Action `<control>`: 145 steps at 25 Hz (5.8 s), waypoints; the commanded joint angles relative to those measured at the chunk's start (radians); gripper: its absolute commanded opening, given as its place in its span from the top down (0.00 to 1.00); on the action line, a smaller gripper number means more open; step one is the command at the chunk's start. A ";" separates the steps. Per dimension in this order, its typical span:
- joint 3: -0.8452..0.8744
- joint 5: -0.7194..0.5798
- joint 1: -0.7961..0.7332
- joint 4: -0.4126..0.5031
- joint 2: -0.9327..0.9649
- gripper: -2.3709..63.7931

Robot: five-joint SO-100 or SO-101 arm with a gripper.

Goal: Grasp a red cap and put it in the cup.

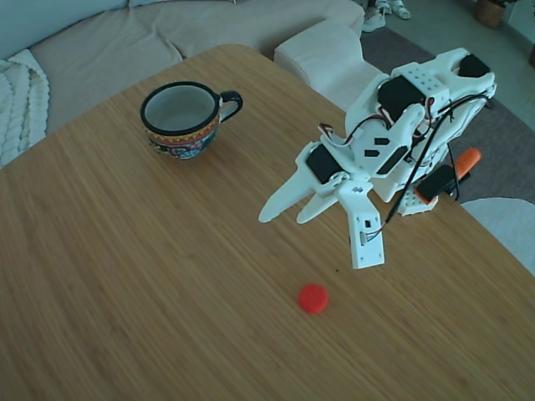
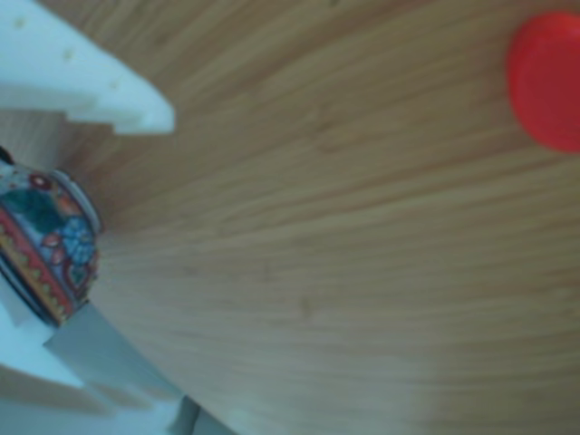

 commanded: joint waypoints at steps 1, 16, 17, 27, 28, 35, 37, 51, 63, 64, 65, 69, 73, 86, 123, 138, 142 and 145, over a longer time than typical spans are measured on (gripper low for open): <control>-0.002 -0.002 -0.008 -0.072 0.018 0.30; -0.002 -0.002 -0.009 -0.072 0.018 0.30; -0.002 -0.002 -0.009 -0.072 0.018 0.30; -0.006 -0.002 -0.006 -0.067 0.018 0.29; -0.012 -0.002 -0.005 -0.061 0.018 0.29; -0.041 0.005 -0.002 -0.057 0.018 0.30; -0.043 0.005 -0.002 -0.057 0.018 0.30; -0.210 0.000 0.000 0.121 0.018 0.30; -0.548 -0.005 -0.012 0.492 0.006 0.29; -0.574 -0.005 -0.012 0.523 0.005 0.29; -0.598 -0.006 -0.014 0.551 0.005 0.29; -0.650 -0.052 -0.087 0.603 0.003 0.29; -0.703 -0.089 -0.196 0.653 0.000 0.29; -0.859 -0.084 -0.367 0.698 -0.235 0.30; -1.278 -0.091 -0.267 0.815 -0.992 0.29; -1.078 -0.087 -0.379 0.598 -1.009 0.29; -1.005 -0.089 -0.382 0.525 -1.009 0.29; -0.977 -0.092 -0.382 0.506 -1.009 0.29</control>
